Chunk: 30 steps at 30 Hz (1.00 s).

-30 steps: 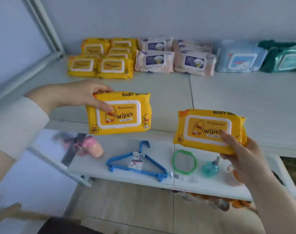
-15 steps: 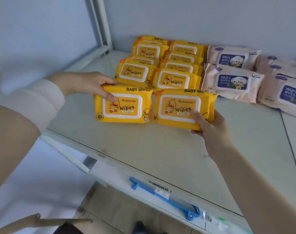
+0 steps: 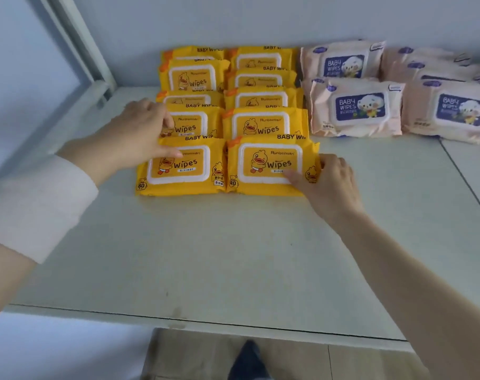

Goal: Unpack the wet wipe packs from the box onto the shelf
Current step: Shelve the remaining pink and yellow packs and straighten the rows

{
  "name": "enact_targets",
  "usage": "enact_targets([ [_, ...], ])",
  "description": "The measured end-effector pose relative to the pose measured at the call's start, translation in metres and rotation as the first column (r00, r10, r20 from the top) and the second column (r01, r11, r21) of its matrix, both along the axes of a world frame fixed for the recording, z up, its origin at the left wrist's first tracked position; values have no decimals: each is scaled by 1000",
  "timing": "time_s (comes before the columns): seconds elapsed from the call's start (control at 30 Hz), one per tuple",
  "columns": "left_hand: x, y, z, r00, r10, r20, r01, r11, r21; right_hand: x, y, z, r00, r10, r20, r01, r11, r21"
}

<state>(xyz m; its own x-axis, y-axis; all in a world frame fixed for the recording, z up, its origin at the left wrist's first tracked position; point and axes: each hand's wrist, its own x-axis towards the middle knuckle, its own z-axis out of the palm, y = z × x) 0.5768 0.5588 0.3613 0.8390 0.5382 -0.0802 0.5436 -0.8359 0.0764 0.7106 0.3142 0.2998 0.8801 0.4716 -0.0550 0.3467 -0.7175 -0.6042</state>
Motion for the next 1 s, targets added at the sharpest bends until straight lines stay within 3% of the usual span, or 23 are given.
enact_targets([
  [0.1, 33, -59, 17, 984, -174, -36, 178, 975, 137, 2, -14, 11, 995, 83, -59, -83, 997, 6],
  [0.2, 82, -138, 34, 904, -368, -218, 414, 882, 226, 16, -55, 30, 993, 111, -45, -115, 987, -111],
  [0.3, 133, -222, 43, 818, -465, -339, 560, 779, 282, 39, -129, 46, 986, 128, 107, -86, 940, -331],
  [0.43, 180, -347, 42, 734, -500, -459, 640, 736, 221, 64, -276, 43, 972, 115, 203, 40, 776, -630],
  [0.53, 213, -445, 29, 639, -484, -598, 691, 704, 167, 66, -410, 38, 993, -37, 115, 109, 689, -717],
  [0.67, 253, -591, 12, 467, -603, -646, 834, 543, 96, 57, -582, 26, 952, -298, -66, 150, 645, -749],
  [0.83, 271, -789, -23, 218, -793, -568, 958, 284, -28, 28, -748, -20, 796, -560, -230, 191, 592, -783],
  [1.0, 290, -949, -91, -5, -824, -566, 987, 86, -133, 19, -869, -73, 618, -725, -305, 277, 563, -779],
])
